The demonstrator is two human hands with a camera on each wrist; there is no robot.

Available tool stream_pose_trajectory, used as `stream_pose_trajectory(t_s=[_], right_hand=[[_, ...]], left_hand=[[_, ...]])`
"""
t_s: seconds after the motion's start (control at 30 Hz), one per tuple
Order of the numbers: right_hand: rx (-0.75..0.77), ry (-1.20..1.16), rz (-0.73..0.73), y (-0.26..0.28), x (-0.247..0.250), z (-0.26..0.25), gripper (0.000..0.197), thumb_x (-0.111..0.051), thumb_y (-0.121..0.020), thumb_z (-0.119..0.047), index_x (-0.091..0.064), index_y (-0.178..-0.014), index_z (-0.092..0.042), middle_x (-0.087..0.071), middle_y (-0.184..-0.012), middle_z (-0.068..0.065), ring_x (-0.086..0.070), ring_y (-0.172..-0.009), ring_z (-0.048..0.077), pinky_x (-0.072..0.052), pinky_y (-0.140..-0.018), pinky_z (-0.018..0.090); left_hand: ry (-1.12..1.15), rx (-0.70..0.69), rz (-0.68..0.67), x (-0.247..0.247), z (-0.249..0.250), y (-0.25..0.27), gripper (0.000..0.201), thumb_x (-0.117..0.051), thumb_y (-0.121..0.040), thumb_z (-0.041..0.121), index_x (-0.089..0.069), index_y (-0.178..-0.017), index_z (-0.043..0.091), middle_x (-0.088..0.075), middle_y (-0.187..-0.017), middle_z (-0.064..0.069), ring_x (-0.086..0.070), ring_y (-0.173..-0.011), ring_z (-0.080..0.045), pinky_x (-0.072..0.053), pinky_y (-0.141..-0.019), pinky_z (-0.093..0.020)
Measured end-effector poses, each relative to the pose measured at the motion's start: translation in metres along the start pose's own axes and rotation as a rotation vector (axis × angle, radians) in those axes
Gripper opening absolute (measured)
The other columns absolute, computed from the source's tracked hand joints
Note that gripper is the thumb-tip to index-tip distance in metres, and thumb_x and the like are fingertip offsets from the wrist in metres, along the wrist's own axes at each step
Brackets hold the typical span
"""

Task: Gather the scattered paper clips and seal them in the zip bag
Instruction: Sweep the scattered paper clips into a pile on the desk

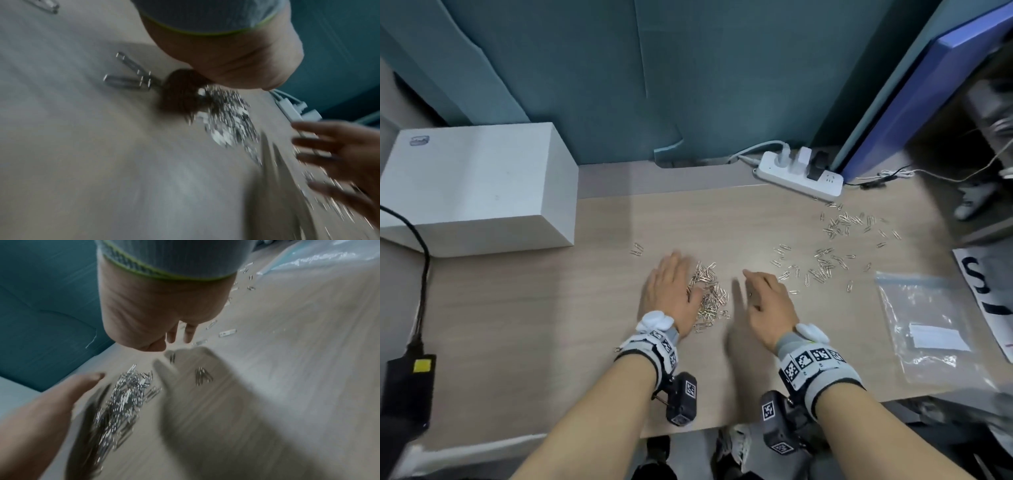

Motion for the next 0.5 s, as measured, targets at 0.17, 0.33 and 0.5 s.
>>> stream_pose_trajectory(t_s=[0.17,0.33,0.5], right_hand=[[-0.149,0.241,-0.016,-0.011,0.014,0.014,0.053,-0.03,-0.102,-0.052,-0.037,-0.152,-0.037,-0.03,-0.163,-0.003,-0.023,-0.151,0.025,-0.028,-0.121,0.045],[-0.106,0.236,-0.078,-0.004,0.004,0.016,0.028,-0.036,-0.101,-0.039,-0.047,-0.125,-0.031,-0.04,-0.139,-0.002,-0.035,-0.136,0.03,-0.038,-0.108,0.041],[-0.081,0.219,-0.209,0.004,-0.007,0.011,0.048,-0.043,-0.097,-0.029,-0.042,-0.146,-0.03,-0.026,-0.163,-0.002,-0.023,-0.149,0.025,-0.031,-0.119,0.041]], left_hand=[[-0.13,0.272,-0.01,0.03,-0.07,-0.038,0.074,-0.034,-0.097,0.048,-0.016,-0.161,0.017,-0.009,-0.171,-0.007,-0.009,-0.156,-0.027,-0.015,-0.125,-0.048],[-0.017,0.164,-0.114,0.017,-0.064,-0.022,0.076,-0.035,-0.1,0.046,-0.006,-0.163,0.013,0.002,-0.171,-0.006,0.004,-0.157,-0.025,-0.004,-0.128,-0.044],[0.001,0.006,-0.183,-0.01,-0.019,0.008,0.081,-0.035,-0.099,0.052,-0.002,-0.163,0.016,0.007,-0.171,-0.003,0.009,-0.157,-0.02,0.005,-0.126,-0.037]])
Point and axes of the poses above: each hand's wrist, its own y-axis away from the middle knuckle, its own x-axis out of the back of the hand, z = x × y, the point moved 4 cm from there along -y, towards the middle knuckle
